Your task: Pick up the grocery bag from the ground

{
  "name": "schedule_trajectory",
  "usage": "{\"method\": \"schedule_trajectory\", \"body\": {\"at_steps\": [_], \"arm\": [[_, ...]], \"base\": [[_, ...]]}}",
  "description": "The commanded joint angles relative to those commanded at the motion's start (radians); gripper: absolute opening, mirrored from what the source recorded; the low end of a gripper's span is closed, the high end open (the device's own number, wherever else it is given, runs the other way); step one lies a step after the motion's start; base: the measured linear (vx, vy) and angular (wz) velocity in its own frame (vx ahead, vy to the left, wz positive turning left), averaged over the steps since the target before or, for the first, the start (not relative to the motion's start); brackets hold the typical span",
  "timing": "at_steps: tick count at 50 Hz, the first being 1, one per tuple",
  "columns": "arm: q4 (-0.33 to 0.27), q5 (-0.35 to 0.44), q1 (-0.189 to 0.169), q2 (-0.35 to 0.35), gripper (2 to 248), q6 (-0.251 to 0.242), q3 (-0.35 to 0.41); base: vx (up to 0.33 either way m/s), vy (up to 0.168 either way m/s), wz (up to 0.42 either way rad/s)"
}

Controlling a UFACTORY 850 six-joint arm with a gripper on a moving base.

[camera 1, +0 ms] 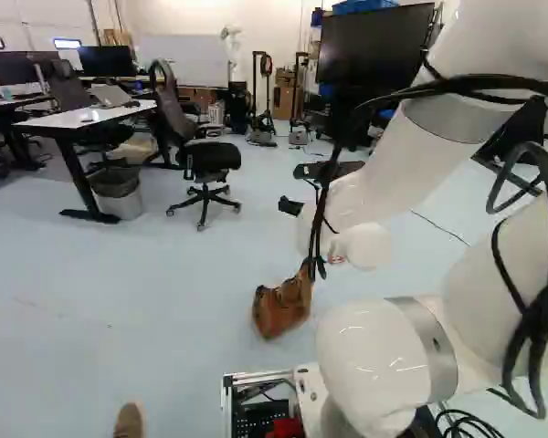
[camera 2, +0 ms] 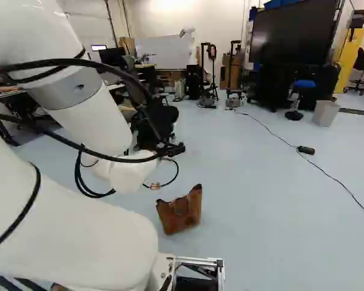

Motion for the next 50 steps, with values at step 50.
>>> {"method": "schedule_trajectory", "body": {"at_steps": [50], "arm": [[0.000,0.000,0.000,-0.006,247,0.000,-0.005]], "base": [[0.000,0.000,0.000]]}}
